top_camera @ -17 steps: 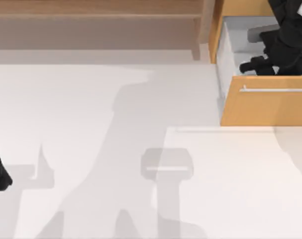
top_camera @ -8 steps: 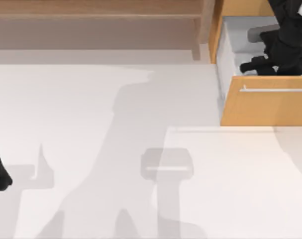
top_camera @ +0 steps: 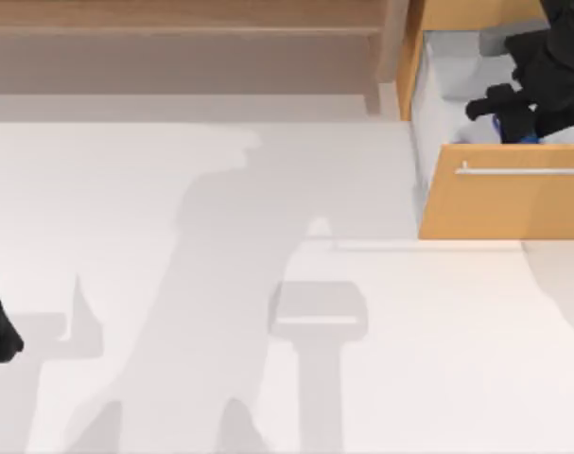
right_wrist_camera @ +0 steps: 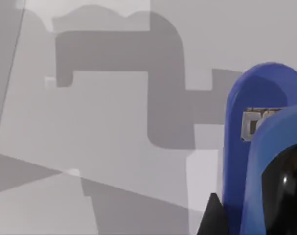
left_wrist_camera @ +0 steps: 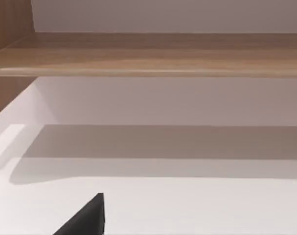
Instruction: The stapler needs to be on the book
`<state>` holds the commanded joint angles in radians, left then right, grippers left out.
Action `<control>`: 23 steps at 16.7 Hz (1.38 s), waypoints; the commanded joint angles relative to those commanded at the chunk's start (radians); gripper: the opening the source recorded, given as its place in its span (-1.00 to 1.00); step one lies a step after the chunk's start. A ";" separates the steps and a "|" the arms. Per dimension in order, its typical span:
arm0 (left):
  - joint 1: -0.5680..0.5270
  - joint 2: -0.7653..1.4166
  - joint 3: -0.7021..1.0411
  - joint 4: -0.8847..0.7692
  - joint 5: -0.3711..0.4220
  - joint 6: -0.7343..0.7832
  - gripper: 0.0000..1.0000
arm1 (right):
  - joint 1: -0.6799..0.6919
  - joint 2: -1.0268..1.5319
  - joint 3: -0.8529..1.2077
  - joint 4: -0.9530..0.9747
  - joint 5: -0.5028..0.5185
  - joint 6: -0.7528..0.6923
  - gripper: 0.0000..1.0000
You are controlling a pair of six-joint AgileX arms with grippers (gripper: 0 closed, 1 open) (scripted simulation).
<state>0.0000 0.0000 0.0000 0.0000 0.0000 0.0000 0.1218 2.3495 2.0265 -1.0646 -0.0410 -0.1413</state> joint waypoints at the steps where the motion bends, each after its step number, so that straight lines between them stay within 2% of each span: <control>1: 0.000 0.000 0.000 0.000 0.000 0.000 1.00 | -0.007 -0.042 -0.028 0.015 -0.014 -0.018 -1.00; 6: 0.000 0.000 0.000 0.000 0.000 0.000 1.00 | -0.089 -0.299 -0.202 0.114 -0.092 -0.124 -1.00; 12: 0.000 0.000 0.000 0.000 0.000 0.000 1.00 | -0.275 -0.603 -0.473 0.212 -0.151 -0.260 -1.00; 17: 0.000 0.000 0.000 0.000 0.000 0.000 1.00 | -0.469 -0.780 -0.730 0.236 -0.149 -0.365 -1.00; 23: 0.000 0.000 0.000 0.000 0.000 0.000 1.00 | -0.676 -0.889 -0.994 0.197 -0.094 -0.468 -1.00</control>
<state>0.0000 0.0000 0.0000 0.0000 0.0000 0.0000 -0.5538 1.4604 1.0329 -0.8672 -0.1346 -0.6092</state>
